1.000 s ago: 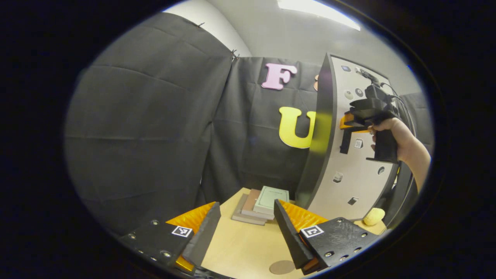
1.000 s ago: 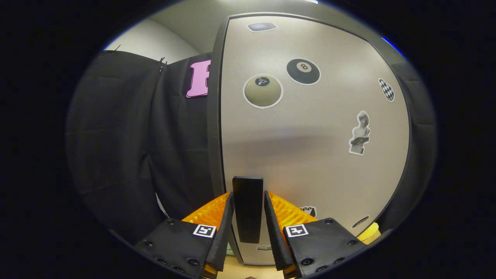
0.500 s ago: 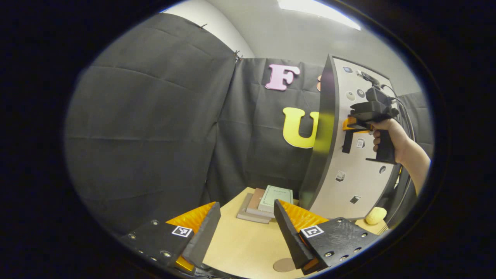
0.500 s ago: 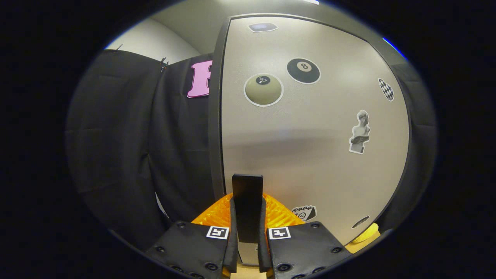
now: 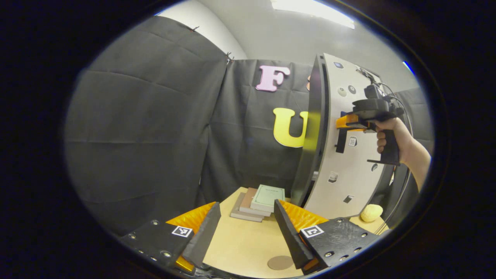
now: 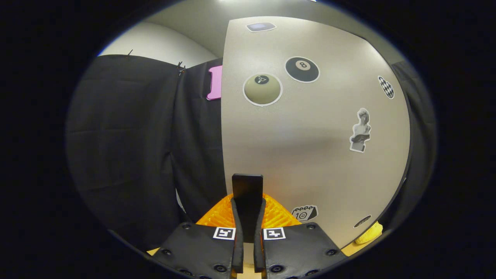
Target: Open the cabinet door with the right hand, grasp the bottle in the cabinet with the left hand and place it on the coaster, then close the cabinet door with the right hand.
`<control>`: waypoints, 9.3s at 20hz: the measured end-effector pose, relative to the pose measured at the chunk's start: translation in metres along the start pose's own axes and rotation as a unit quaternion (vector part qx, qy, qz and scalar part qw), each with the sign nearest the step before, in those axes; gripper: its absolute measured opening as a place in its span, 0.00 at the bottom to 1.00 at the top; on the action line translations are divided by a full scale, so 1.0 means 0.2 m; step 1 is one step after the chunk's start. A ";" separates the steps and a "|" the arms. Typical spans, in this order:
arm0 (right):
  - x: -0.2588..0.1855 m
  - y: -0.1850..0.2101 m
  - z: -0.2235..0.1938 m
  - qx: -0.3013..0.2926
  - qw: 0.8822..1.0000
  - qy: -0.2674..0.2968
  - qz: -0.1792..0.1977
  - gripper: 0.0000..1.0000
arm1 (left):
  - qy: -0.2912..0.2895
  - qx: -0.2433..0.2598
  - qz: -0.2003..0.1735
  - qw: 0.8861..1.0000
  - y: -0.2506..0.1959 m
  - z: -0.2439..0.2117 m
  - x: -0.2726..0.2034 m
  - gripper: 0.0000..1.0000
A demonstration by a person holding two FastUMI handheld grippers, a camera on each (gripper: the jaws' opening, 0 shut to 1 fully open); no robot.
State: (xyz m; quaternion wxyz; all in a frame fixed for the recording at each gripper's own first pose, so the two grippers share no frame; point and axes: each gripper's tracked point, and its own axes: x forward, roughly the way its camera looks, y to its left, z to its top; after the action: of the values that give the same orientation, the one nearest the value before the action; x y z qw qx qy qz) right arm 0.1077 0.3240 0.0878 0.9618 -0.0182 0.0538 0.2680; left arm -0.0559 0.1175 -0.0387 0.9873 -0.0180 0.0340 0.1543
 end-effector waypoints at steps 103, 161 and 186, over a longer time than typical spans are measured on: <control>-0.45 -1.55 -0.26 0.120 0.952 0.003 -0.280 0.98 | -0.037 0.090 -0.333 0.938 -2.10 0.63 1.36 0.83; -0.43 -1.67 -0.36 0.124 0.962 -0.003 -0.243 0.92 | -0.021 0.082 -0.340 0.937 -1.80 0.37 0.94 0.70; -0.72 -1.29 -0.31 0.064 0.980 -0.029 -0.187 0.92 | 0.019 0.066 -0.147 0.987 -0.73 -0.63 0.28 0.72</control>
State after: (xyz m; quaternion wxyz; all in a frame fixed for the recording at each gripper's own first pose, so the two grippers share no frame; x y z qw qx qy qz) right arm 0.1133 0.0250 0.0433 0.9952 0.0413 0.0385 0.0794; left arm 0.0342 -0.0098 -0.1642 0.9974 0.0397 0.0597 0.0048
